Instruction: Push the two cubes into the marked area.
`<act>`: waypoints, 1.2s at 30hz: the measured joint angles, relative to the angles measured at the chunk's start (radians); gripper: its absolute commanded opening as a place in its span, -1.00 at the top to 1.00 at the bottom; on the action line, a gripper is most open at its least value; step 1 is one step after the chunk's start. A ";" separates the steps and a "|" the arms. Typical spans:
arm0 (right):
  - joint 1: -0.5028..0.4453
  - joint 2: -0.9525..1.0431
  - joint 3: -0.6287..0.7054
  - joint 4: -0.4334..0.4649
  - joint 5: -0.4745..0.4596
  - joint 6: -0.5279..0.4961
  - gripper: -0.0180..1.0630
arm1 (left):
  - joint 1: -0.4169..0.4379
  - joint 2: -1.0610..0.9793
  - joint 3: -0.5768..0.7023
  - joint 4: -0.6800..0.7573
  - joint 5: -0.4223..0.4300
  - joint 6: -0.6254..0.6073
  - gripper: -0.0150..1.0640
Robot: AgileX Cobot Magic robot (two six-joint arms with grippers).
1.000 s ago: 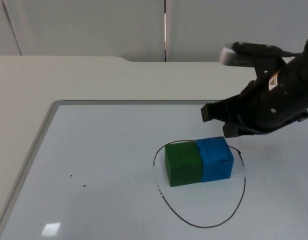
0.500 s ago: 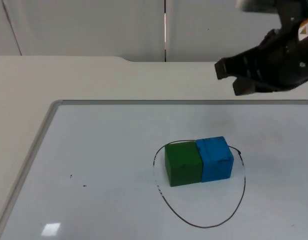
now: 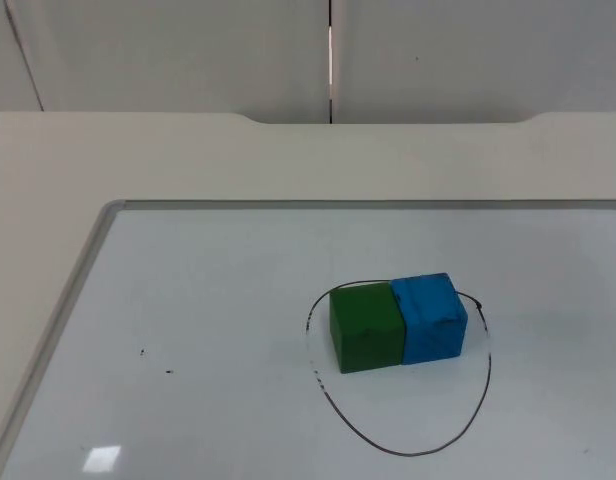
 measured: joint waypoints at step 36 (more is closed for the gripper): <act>0.000 -0.874 0.288 0.043 0.332 -0.072 0.97 | 0.000 0.000 0.000 0.000 0.000 0.000 0.98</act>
